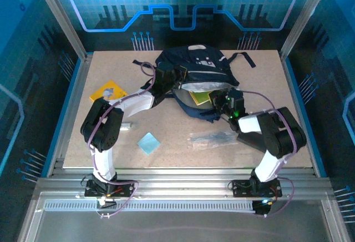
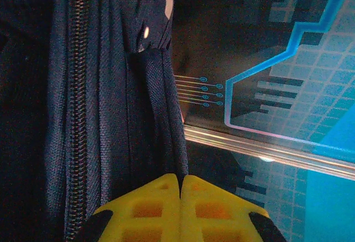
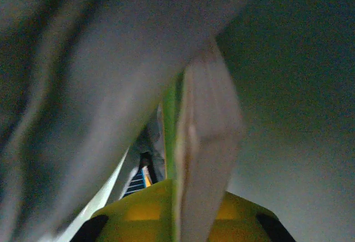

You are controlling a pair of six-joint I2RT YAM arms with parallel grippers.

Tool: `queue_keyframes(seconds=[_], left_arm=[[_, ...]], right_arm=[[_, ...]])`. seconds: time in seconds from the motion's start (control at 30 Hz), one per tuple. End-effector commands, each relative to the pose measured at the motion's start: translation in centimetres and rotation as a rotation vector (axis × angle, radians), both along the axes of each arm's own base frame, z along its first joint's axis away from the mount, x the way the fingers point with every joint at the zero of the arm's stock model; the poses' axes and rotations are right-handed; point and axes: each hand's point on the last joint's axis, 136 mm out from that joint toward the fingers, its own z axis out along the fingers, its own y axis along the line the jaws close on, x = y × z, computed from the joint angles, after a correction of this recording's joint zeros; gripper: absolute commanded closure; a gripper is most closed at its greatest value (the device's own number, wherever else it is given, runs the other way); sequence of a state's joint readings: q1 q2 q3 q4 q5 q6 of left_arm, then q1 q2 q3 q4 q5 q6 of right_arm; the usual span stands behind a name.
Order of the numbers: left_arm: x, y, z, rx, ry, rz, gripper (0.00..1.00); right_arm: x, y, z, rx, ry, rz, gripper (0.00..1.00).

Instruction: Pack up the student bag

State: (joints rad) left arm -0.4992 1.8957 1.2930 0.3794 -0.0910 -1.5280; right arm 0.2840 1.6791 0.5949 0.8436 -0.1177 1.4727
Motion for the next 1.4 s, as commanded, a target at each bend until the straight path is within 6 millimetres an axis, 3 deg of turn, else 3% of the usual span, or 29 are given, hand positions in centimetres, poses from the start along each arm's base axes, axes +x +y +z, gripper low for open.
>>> queue_keyframes(seconds=[0.0, 0.13, 0.27, 0.4, 0.57, 0.73, 0.77, 0.8, 0.9, 1.0, 1.23, 1.37], left_arm=[[0.3, 1.0, 6.6, -0.065, -0.171, 0.031, 1.0], [0.2, 0.8, 6.2, -0.065, -0.164, 0.025, 1.0], [0.0, 0.7, 6.0, -0.071, -0.157, 0.021, 1.0], [-0.3, 0.5, 5.9, -0.085, -0.152, 0.011, 1.0], [-0.7, 0.1, 6.1, -0.096, -0.153, 0.005, 1.0], [-0.8, 0.4, 5.8, -0.097, -0.146, 0.014, 1.0], [-0.8, 0.4, 5.6, -0.094, -0.144, 0.016, 1.0], [-0.7, 0.5, 5.5, -0.094, -0.143, 0.02, 1.0], [-0.4, 0.7, 5.1, -0.094, -0.137, 0.027, 1.0], [0.0, 1.1, 4.7, -0.089, -0.13, 0.041, 1.0], [0.8, 1.6, 4.1, -0.085, -0.124, 0.057, 1.0], [1.0, 1.8, 3.5, -0.069, -0.115, 0.059, 1.0]], right_arm=[[-0.1, -1.5, 4.7, -0.027, -0.144, -0.04, 1.0], [-0.1, -1.6, 6.0, -0.055, -0.175, -0.039, 1.0], [1.6, -1.2, 5.7, -0.048, -0.175, -0.042, 1.0], [4.1, -0.1, 4.4, -0.03, -0.162, -0.049, 1.0], [7.4, 2.9, 2.7, 0.038, -0.161, -0.039, 1.0], [8.8, 4.4, 0.6, 0.036, -0.069, -0.059, 1.0], [8.9, 4.4, 0.2, 0.041, -0.031, -0.058, 0.94], [8.8, 4.5, -0.2, 0.036, 0.005, -0.047, 0.85], [7.5, 4.2, -1.3, -0.012, 0.144, 0.005, 0.43], [5.7, 3.0, -1.4, -0.073, 0.226, 0.026, 0.28], [1.7, -0.6, -0.3, -0.175, 0.317, 0.106, 0.22], [-0.9, -2.9, 1.4, -0.248, 0.323, 0.166, 0.22]])
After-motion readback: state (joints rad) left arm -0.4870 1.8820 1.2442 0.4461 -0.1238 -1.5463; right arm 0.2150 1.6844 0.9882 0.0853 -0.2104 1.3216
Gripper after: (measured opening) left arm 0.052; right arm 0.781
